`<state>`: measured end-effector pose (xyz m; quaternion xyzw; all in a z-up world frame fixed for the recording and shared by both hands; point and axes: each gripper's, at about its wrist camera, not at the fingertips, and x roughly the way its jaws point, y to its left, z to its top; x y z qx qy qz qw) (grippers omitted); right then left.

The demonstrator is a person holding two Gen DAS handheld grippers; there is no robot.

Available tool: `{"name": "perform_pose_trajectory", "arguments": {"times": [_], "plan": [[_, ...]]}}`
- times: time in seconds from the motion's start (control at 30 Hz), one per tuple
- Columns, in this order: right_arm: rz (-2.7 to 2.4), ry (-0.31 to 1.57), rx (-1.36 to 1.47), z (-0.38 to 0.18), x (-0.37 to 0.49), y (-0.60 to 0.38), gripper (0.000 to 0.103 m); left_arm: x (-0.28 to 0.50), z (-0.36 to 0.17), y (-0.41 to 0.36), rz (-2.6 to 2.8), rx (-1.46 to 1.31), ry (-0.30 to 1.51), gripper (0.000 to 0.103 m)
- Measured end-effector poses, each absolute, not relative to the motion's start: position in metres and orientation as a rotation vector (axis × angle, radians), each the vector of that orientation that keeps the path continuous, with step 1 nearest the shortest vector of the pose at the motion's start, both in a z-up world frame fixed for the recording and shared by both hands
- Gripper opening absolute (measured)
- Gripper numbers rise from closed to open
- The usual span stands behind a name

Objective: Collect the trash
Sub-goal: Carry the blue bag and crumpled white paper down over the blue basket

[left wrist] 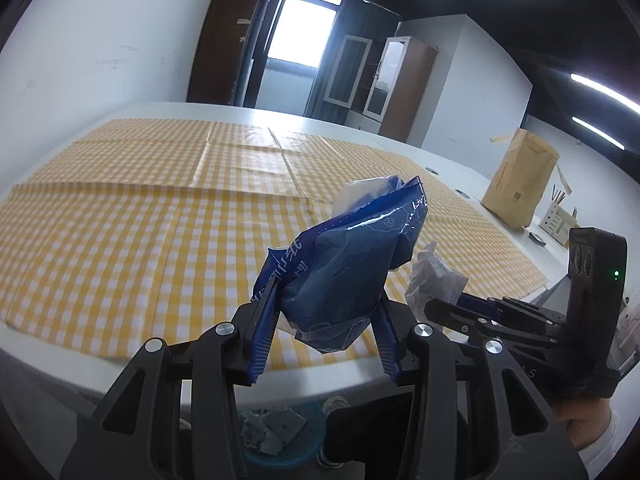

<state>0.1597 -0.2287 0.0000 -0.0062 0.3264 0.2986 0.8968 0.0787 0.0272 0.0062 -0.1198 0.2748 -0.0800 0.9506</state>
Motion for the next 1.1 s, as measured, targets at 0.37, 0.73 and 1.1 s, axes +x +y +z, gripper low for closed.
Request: {"name": "perform_pose_trajectory", "arguments": {"times": [0.37, 0.73, 1.1], "plan": [[0.649, 0.688, -0.023, -0.015, 0.119, -0.237, 0.031, 0.022, -0.011, 0.025, -0.193, -0.255, 0.557, 0.043], [0.697, 0.67, -0.047, -0.017, 0.068, -0.248, 0.031, -0.017, -0.035, 0.025, -0.214, -0.242, 0.598, 0.043], [0.706, 0.785, -0.079, -0.068, 0.043, -0.257, 0.031, -0.033, -0.079, 0.018, -0.231, -0.23, 0.7, 0.043]]}}
